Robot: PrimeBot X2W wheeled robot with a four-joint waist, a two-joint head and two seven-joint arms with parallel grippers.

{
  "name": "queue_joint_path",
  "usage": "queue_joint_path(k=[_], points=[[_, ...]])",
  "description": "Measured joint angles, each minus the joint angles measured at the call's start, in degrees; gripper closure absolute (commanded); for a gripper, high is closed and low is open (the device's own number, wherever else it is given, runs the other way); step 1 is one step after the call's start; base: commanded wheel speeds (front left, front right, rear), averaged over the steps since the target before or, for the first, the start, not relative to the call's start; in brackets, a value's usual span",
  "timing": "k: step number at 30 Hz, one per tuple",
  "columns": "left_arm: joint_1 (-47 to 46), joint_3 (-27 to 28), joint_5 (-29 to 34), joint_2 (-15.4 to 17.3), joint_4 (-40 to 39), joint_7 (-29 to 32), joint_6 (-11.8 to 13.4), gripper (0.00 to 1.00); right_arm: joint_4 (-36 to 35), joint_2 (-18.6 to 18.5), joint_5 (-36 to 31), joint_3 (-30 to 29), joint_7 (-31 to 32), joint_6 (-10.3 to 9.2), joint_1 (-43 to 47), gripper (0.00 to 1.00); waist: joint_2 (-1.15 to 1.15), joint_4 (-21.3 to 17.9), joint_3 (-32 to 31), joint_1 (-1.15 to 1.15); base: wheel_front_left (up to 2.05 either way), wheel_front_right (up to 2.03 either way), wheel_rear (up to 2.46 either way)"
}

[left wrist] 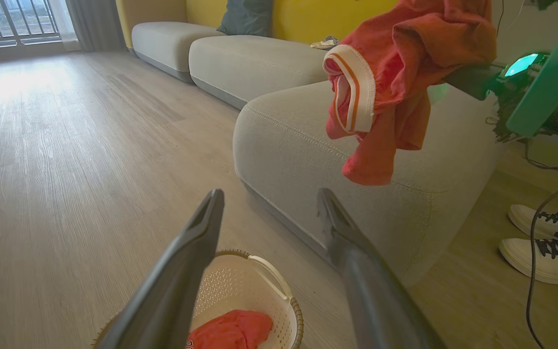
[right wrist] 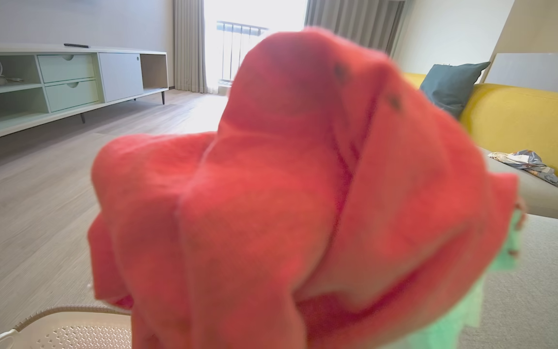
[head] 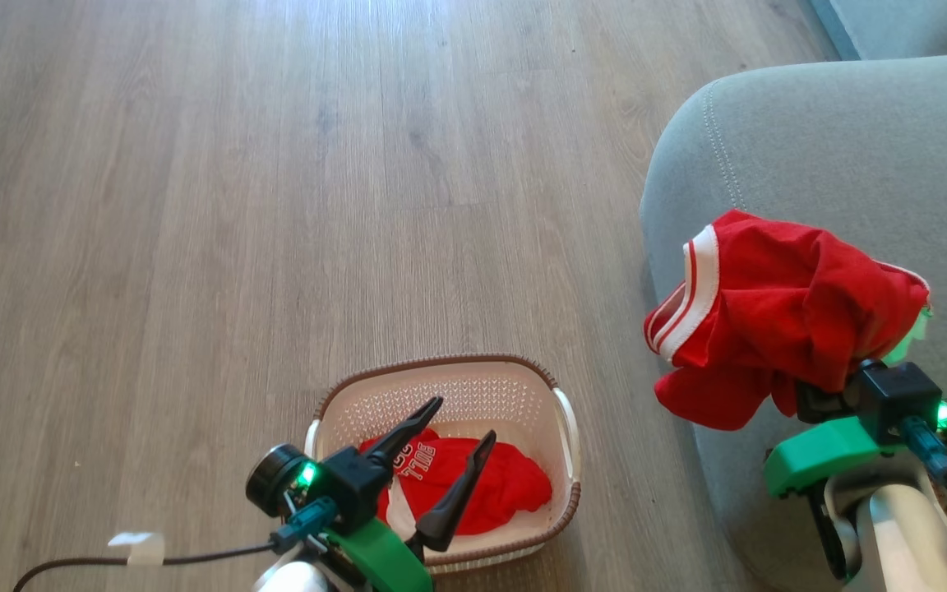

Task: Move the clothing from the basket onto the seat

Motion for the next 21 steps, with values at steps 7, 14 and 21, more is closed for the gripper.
queue_joint_path(k=[7, 14, 21], points=[[1.0, 0.2, 0.1, -0.7, 0.0, 0.0, 0.0, 0.00, 0.3, 0.0, 0.0, -0.3, 0.0, 0.00, 0.0, 1.00, 0.00, -0.1, -0.1, 0.00, 0.00, 0.00, 0.00], [1.2, 0.9, 0.1, -0.8, 0.3, 0.0, 0.0, 0.00, 0.3, 0.1, 0.0, -0.2, 0.0, 0.00, 0.0, 1.00, 0.00, -0.1, -0.2, 0.00, 0.00, 0.00, 0.00], [1.2, 0.9, 0.4, -0.9, 0.3, 0.0, 0.0, 0.00, 0.3, 0.1, 0.0, -0.1, 0.0, 0.00, 0.0, 1.00, 0.00, 0.1, -0.2, 0.00, 0.00, 0.00, 0.00]])
